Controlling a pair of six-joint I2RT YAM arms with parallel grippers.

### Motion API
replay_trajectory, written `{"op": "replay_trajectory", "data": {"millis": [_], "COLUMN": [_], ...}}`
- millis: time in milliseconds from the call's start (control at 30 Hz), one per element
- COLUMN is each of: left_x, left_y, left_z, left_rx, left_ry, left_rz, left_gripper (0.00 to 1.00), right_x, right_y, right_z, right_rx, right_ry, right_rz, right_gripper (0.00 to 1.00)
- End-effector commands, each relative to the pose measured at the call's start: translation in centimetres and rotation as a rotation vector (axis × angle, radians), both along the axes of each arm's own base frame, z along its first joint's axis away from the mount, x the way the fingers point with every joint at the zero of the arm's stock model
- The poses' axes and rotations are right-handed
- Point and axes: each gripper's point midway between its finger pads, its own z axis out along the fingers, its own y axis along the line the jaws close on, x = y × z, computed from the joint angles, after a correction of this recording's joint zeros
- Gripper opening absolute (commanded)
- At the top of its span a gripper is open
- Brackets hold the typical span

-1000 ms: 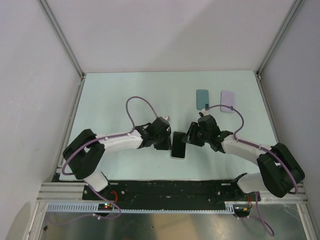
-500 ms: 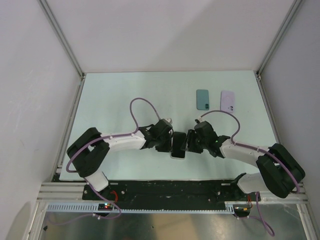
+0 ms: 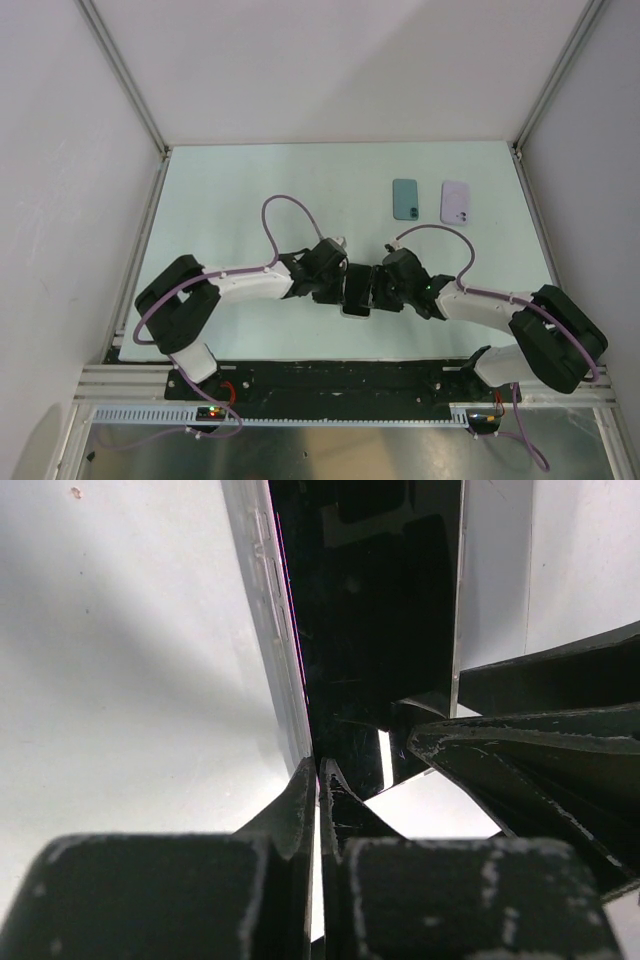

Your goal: Put the phone into the phone case

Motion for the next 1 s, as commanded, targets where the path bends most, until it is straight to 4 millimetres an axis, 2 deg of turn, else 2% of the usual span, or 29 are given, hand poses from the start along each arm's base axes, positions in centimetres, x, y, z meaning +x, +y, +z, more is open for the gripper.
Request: {"op": "replay_trajectory", "data": {"millis": [0, 400, 967], "left_x": [-1.0, -2.7, -4.9], "left_y": [0.7, 0.2, -1.1], "left_z": [-2.4, -4.6, -8.2], "left_rx": [0.104, 0.196, 0.219], "left_ry": [0.007, 0.037, 0.138], "left_rz": [-0.037, -0.073, -0.091], "left_gripper": [0.0, 0.0, 0.0], "right_x": [0.1, -0.1, -0.1], "right_y": [0.2, 0.4, 0.2], "right_z": [-0.3, -0.8, -0.9], "right_rx": [-0.003, -0.016, -0.032], "right_ry": [-0.013, -0.008, -0.017], "right_rz": [-0.01, -0.003, -0.006], "right_gripper": [0.46, 0.46, 0.46]}}
